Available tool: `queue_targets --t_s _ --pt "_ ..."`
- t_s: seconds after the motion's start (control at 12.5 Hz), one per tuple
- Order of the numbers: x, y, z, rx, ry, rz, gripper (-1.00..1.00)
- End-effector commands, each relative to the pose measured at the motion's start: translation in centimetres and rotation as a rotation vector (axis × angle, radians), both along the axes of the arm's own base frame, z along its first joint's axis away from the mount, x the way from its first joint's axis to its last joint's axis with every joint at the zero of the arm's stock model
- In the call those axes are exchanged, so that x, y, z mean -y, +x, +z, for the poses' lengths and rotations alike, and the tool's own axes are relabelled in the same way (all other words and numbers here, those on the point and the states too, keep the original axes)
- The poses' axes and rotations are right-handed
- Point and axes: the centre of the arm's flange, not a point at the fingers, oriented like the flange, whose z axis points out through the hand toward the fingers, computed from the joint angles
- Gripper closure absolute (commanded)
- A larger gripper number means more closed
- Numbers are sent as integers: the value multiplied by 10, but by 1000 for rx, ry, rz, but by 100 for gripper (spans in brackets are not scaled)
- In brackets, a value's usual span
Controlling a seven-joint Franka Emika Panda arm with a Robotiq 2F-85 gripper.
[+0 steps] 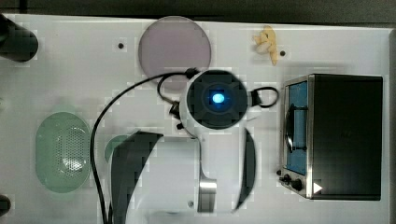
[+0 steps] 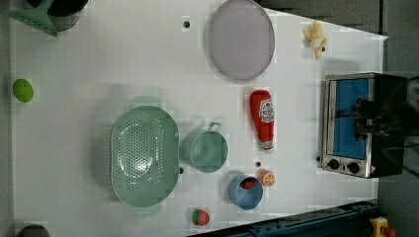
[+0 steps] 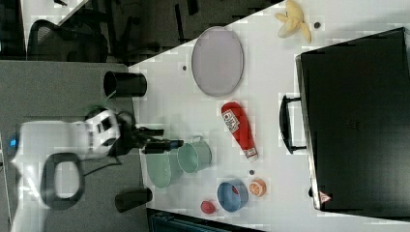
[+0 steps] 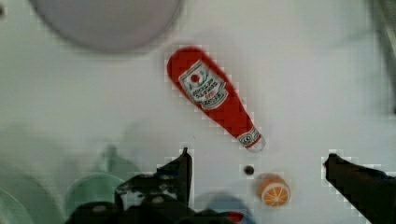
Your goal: Pick Ketchup from the table and place it in strainer.
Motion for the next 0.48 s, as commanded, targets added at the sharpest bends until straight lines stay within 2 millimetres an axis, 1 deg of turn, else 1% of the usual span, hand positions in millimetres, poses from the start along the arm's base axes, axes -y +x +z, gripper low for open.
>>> queue_targets --t_s 0.08,0.32,0.48 --pt "3 -2 -33 32 26 338 -100" --pt "1 -3 -79 65 34 517 -100" --pt "-1 -4 -112 68 37 530 -100"
